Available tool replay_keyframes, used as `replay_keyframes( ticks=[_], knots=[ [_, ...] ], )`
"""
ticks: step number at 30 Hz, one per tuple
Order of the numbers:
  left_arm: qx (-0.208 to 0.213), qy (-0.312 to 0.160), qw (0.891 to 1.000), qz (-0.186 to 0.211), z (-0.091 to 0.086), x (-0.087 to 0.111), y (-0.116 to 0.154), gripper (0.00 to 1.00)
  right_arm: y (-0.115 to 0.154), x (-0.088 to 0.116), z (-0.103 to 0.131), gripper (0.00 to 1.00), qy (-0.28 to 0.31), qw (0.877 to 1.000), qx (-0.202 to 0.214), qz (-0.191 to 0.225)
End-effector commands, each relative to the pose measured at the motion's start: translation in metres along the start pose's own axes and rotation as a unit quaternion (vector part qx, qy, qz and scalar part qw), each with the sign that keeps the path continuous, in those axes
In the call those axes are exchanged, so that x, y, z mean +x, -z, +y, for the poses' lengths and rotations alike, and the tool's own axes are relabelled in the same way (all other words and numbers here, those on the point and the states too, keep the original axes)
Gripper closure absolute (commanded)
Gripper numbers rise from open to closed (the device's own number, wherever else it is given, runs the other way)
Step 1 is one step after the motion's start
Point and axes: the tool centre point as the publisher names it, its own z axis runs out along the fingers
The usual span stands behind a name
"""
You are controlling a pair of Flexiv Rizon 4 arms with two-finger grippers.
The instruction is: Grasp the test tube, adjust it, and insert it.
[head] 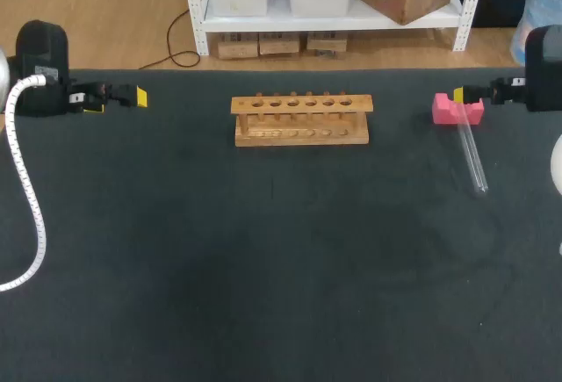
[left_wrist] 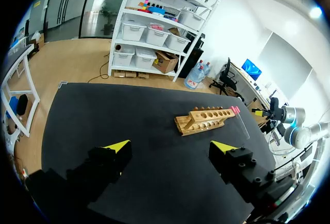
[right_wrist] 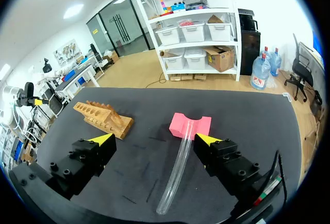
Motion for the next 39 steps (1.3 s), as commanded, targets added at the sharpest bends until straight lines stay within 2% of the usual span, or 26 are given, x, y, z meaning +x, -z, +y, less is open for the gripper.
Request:
replay_keyframes(
  ticks=[1,15,20,22,26,33,39],
  knots=[
    [-0.003,0.001,1.0,0.003,-0.001,-0.001,0.0,0.0,0.001,0.0,0.0,0.0,0.0,1.0,0.0,0.001],
    [-0.003,0.001,1.0,0.003,-0.001,-0.001,0.0,0.0,0.001,0.0,0.0,0.0,0.0,1.0,0.0,0.001],
    [0.039,-0.049,0.998,-0.019,-0.001,0.0,0.007,0.0,0.001,0.0,0.0,0.0,0.0,1.0,0.0,0.001],
    [0.053,-0.086,0.995,-0.024,-0.001,0.002,0.01,0.0,0.001,0.0,0.0,0.0,0.0,1.0,0.0,0.001],
    [0.083,-0.15,0.985,-0.037,0.0,0.005,0.014,0.0,0.001,0.0,0.0,0.0,0.0,1.0,0.0,0.001],
    [0.138,-0.228,0.962,-0.066,-0.002,0.01,0.021,0.0,0.001,0.0,0.0,0.0,0.0,1.0,0.0,0.001],
    [0.186,-0.295,0.933,-0.086,-0.008,0.016,0.024,0.0,0.001,0.0,0.0,0.0,0.0,1.0,0.0,0.001]
  ],
)
